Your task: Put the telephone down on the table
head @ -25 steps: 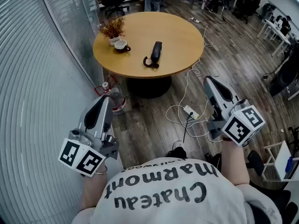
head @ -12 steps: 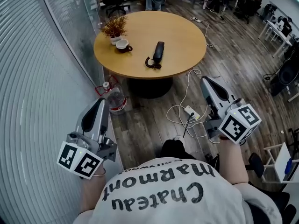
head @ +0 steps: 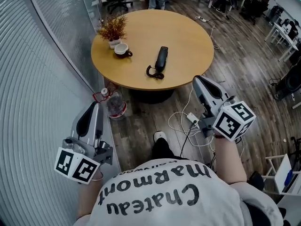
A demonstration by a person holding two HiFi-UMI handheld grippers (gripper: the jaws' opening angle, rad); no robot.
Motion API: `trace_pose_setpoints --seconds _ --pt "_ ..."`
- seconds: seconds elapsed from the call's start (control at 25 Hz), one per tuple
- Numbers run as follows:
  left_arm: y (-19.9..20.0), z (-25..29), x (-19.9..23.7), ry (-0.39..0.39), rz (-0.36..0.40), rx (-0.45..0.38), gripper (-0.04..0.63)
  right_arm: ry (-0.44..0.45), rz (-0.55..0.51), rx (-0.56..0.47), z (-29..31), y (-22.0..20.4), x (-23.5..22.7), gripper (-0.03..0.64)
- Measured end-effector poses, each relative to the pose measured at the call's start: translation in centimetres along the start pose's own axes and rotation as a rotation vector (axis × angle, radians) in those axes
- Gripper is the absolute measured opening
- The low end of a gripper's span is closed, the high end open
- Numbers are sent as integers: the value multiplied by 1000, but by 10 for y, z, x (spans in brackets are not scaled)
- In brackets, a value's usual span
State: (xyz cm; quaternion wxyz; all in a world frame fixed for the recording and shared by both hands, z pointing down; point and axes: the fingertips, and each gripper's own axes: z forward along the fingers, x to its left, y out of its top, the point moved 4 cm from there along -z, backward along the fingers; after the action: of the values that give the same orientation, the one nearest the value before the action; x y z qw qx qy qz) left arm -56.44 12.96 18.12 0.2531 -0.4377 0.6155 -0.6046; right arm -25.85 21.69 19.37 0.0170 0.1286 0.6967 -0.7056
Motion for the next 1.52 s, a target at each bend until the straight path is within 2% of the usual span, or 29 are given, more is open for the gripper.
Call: trace_pose_setpoints --seconds 0.48,0.68,0.88,1.08,1.28,1.32,1.36,1.52 --pt "-2 179 65 23 -24 -4 6 52 -6 27 135 30 -138 17" --pt "-8 238 83 10 21 36 6 48 13 43 185 31 -183 17" --pt "-32 263 86 -6 54 70 6 67 30 55 201 13 -206 17" --pt "-38 268 81 14 48 105 6 71 72 73 201 0 -216 17" --pt "-42 281 93 10 32 182 6 42 114 129 215 -15 -223 19" --pt "-44 285 100 1 30 197 6 29 122 145 221 -22 -224 61" --pt "-47 289 110 -11 25 209 6 15 130 162 228 -30 -225 135" --pt "-63 314 158 -85 -31 260 6 -82 148 223 257 -61 -225 150"
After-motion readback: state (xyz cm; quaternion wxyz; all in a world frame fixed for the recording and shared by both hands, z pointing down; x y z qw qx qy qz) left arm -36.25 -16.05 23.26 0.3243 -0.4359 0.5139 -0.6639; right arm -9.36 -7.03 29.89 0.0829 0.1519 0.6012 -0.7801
